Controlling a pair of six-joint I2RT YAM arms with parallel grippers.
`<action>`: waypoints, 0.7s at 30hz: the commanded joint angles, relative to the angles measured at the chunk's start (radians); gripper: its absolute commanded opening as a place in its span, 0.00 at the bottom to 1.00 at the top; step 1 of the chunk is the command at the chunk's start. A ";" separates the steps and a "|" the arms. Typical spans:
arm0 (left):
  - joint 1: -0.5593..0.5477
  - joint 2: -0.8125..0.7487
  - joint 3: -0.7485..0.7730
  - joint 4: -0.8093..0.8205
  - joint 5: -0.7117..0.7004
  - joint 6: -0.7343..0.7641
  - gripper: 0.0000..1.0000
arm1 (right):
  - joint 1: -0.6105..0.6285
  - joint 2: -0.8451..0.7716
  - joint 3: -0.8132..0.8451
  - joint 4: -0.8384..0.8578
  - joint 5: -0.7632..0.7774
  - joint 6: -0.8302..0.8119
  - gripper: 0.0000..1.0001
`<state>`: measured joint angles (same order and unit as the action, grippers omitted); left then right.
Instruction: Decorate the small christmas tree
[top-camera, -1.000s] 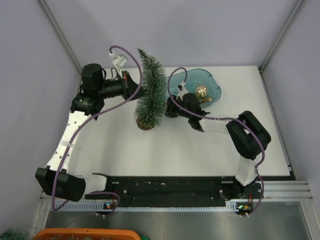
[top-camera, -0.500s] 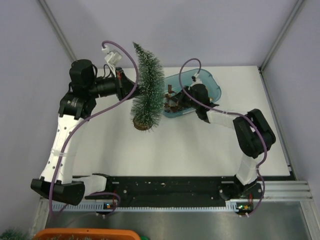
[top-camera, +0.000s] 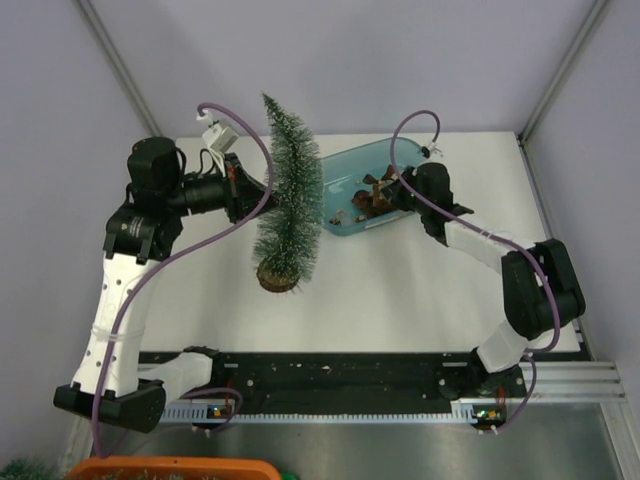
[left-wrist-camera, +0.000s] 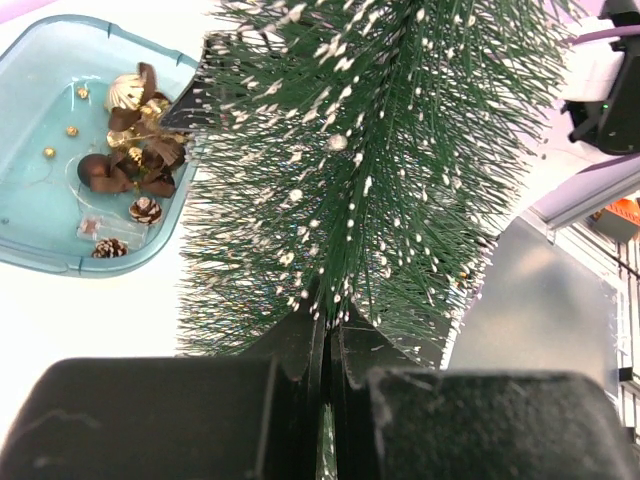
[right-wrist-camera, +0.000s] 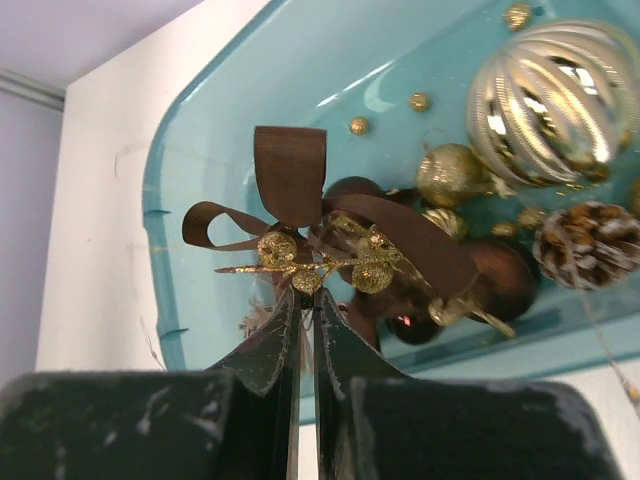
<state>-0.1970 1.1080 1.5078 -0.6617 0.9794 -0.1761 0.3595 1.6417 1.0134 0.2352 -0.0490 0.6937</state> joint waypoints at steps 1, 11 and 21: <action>0.004 -0.010 0.015 0.027 0.001 0.024 0.00 | -0.028 -0.098 -0.038 -0.040 0.074 -0.056 0.00; -0.028 -0.180 -0.466 0.388 -0.006 -0.072 0.08 | -0.036 -0.172 -0.053 -0.103 0.069 -0.091 0.00; -0.116 -0.146 -0.632 0.652 -0.065 -0.082 0.14 | -0.042 -0.187 -0.019 -0.123 0.075 -0.102 0.03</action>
<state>-0.2714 0.9520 0.8772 -0.2302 0.9417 -0.2398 0.3305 1.4899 0.9680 0.1139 0.0120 0.6174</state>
